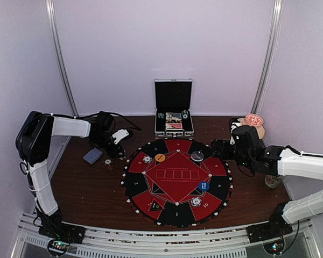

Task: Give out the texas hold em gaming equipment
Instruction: Pick up the pile of poker chips from the pile of poker chips, then place the pile of poker chips at the dealer area.

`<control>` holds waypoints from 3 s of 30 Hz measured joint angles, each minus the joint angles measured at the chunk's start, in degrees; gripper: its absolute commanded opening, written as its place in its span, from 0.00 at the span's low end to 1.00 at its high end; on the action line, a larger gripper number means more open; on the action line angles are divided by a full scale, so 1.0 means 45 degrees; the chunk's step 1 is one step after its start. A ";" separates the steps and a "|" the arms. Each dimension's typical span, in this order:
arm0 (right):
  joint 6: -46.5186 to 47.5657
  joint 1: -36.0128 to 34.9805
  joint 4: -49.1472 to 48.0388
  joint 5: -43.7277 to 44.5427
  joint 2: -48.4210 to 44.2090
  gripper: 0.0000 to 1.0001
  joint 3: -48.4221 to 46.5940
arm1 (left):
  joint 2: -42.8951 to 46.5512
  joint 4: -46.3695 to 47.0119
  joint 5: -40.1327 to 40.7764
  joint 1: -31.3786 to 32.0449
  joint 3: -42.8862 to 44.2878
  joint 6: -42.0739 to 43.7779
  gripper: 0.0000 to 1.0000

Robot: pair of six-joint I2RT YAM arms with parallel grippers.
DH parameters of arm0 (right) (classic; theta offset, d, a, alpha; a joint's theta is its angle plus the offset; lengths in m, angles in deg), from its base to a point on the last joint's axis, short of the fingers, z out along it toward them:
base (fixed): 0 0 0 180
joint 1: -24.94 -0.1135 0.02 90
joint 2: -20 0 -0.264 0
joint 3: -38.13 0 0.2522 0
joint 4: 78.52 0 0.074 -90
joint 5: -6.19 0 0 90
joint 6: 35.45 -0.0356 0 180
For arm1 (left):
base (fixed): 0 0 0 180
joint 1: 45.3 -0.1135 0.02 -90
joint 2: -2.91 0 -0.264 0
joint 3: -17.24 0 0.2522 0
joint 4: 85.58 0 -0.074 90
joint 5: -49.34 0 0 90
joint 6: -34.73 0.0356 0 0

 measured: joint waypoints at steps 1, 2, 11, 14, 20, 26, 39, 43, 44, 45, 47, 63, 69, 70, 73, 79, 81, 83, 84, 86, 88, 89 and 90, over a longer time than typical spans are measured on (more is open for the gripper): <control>0.0000 0.0000 0.0000 0.0000 0.0000 0.98 0.0000 | 0.0073 -0.0107 -0.0024 0.0015 0.0000 0.0000 0.21; 0.0000 0.0000 0.0000 0.0005 0.0000 0.99 0.0000 | 0.0170 -0.0194 -0.0049 0.0049 0.0000 0.0000 0.21; 0.0000 0.0000 -0.0010 0.0005 0.0000 0.99 0.0000 | 0.1282 -0.0869 -0.0180 0.1248 0.0797 -0.0010 0.21; 0.0000 0.0000 -0.0039 0.0000 0.0005 0.99 0.0000 | 0.1316 -0.0971 -0.0219 0.1899 0.1151 -0.0053 0.21; -0.0005 0.0000 -0.0083 0.0005 0.0005 0.99 0.0000 | 0.0981 -0.1409 -0.0262 0.3507 0.2040 -0.0257 0.21; -0.0087 0.0005 -0.0087 0.0141 -0.0175 0.99 0.0102 | -0.0160 -0.1515 -0.0296 0.4867 0.3429 -0.0661 0.21; -0.0797 0.0024 -0.0073 0.1545 -0.2667 1.00 0.0724 | -0.4027 -0.1603 -0.0214 0.7193 0.8208 -0.1797 0.20; -0.1005 0.0024 -0.0019 0.1919 -0.3342 1.00 0.0835 | -0.5323 -0.1598 0.0092 0.7713 0.9860 -0.1967 0.20; -0.1030 0.0024 0.0015 0.2016 -0.3507 1.00 0.0835 | -0.5697 -0.1613 0.0214 0.7849 1.0326 -0.1977 0.20; -0.1069 0.0024 0.0024 0.2079 -0.3633 1.00 0.0835 | -0.5999 -0.1593 0.0321 0.7941 1.0681 -0.1991 0.20; -0.1161 0.0024 0.0053 0.2186 -0.3910 1.00 0.0840 | -0.6708 -0.1603 0.0559 0.8145 1.1506 -0.1996 0.20; -0.1350 0.0024 0.0209 0.2424 -0.5255 0.97 0.0962 | -0.9884 -0.1103 0.1511 0.8548 1.5625 -0.1336 0.20; -0.1345 0.0024 0.0199 0.2273 -0.5289 0.96 0.1030 | -1.0666 -0.0719 0.1948 0.8544 1.6334 -0.0991 0.18; -0.1345 0.0024 0.0199 0.2239 -0.5285 0.97 0.1035 | -1.0778 -0.0695 0.2025 0.8544 1.6402 -0.0937 0.18; -0.1345 0.0024 0.0199 0.2191 -0.5289 0.96 0.1044 | -1.1128 -0.0622 0.2263 0.8539 1.6689 -0.0767 0.17; -0.1341 0.0024 0.0189 0.2152 -0.5309 0.96 0.1073 | -1.1332 -0.0427 0.2453 0.8466 1.6742 -0.0636 0.17; -0.1341 0.0024 0.0175 0.2142 -0.5314 0.96 0.1083 | -1.1332 -0.0427 0.2463 0.8422 1.6742 -0.0627 0.17; -0.1336 0.0024 0.0155 0.2142 -0.5314 0.96 0.1093 | -1.1332 -0.0427 0.2448 0.8388 1.6742 -0.0622 0.17; -0.1336 0.0024 0.0155 0.2142 -0.5314 0.96 0.1093 | -1.1332 -0.0432 0.2438 0.8383 1.6742 -0.0627 0.18; -0.1326 0.0024 0.0146 0.2142 -0.5314 0.96 0.1093 | -1.1332 -0.0442 0.2395 0.8374 1.6742 -0.0627 0.18; -0.1302 0.0024 0.0136 0.2142 -0.5314 0.96 0.1093 | -1.1332 -0.0442 0.2351 0.8369 1.6742 -0.0631 0.18; -0.1297 0.0024 0.0131 0.2142 -0.5314 0.96 0.1098 | -1.1332 -0.0447 0.2336 0.8364 1.6738 -0.0631 0.18; -0.1297 0.0024 0.0121 0.2142 -0.5314 0.96 0.1098 | -1.1332 -0.0442 0.2312 0.8364 1.6728 -0.0631 0.18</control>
